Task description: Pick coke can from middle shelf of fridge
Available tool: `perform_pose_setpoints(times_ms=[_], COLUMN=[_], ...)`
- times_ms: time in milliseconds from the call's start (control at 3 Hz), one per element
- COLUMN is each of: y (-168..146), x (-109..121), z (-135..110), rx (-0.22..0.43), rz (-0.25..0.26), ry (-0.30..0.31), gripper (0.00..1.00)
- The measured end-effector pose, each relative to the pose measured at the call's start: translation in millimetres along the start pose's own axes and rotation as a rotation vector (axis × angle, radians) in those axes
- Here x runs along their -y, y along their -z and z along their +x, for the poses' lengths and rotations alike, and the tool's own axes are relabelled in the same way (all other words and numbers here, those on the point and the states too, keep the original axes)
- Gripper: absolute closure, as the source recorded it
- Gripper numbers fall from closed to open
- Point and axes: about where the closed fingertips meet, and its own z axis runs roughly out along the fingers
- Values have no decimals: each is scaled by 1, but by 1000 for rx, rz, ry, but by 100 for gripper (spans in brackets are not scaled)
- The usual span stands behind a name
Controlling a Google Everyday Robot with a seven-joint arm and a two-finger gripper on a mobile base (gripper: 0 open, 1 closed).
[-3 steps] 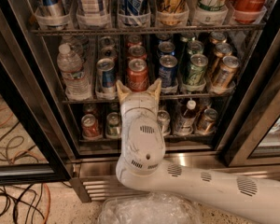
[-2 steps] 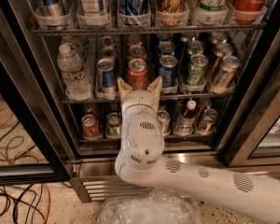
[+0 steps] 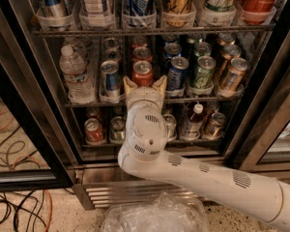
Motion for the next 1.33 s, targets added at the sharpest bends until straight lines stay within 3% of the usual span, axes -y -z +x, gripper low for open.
perform_pose_setpoints(times_ms=[333, 667, 1333], y=[-6, -7, -8], x=[1, 1, 2], z=[5, 5, -4], rx=[-12, -14, 1], rz=[3, 3, -6], ry=[-16, 8, 12], gripper=[29, 48, 94])
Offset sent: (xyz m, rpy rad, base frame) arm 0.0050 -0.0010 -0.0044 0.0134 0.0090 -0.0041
